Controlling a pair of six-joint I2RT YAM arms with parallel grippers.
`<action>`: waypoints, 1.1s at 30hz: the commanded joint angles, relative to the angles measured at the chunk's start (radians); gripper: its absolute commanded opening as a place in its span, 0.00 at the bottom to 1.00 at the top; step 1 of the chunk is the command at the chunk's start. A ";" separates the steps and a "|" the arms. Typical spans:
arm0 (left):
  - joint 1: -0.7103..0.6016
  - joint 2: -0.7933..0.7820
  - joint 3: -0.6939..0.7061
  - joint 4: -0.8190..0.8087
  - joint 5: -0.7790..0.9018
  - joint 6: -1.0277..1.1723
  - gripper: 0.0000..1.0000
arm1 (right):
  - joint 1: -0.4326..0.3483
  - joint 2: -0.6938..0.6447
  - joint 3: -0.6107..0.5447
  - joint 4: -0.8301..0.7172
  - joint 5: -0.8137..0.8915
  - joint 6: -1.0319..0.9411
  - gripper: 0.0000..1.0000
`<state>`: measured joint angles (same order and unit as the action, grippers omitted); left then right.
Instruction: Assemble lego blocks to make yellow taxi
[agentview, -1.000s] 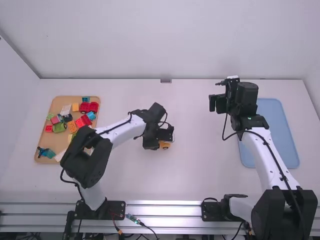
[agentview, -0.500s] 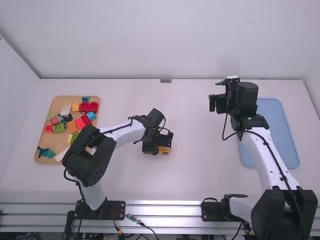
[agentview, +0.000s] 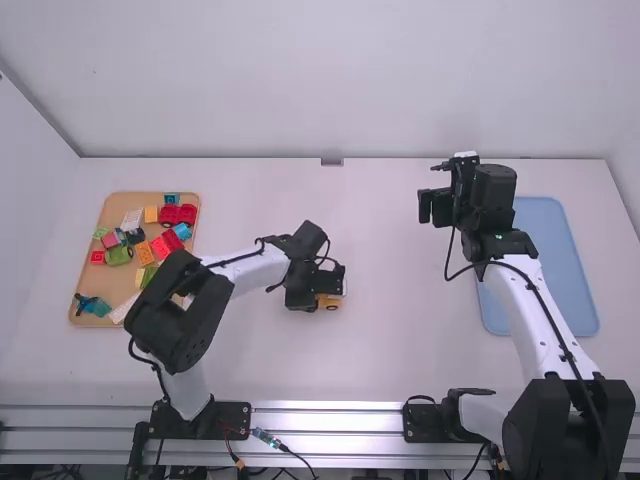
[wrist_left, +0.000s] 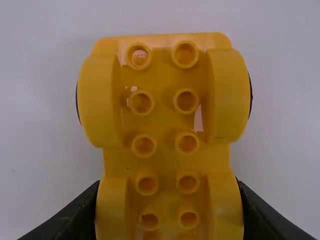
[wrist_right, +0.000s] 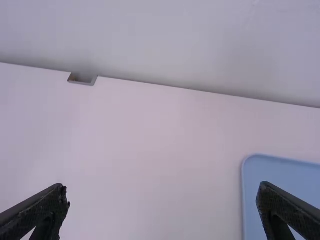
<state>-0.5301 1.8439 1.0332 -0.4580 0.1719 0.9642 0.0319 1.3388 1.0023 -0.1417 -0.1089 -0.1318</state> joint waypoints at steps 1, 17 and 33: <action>0.004 0.010 -0.007 -0.006 -0.004 -0.008 0.56 | 0.001 0.007 0.032 0.000 0.002 0.004 0.99; -0.002 0.000 0.071 -0.133 -0.060 0.008 0.99 | 0.001 0.007 0.032 0.004 0.001 0.004 0.99; 0.181 -0.026 0.480 -0.503 -0.257 -0.229 0.99 | 0.002 0.007 0.032 0.006 0.002 0.004 0.99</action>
<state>-0.4034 1.8435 1.4948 -0.9508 -0.0322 0.8291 0.0319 1.3388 1.0023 -0.1371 -0.1089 -0.1337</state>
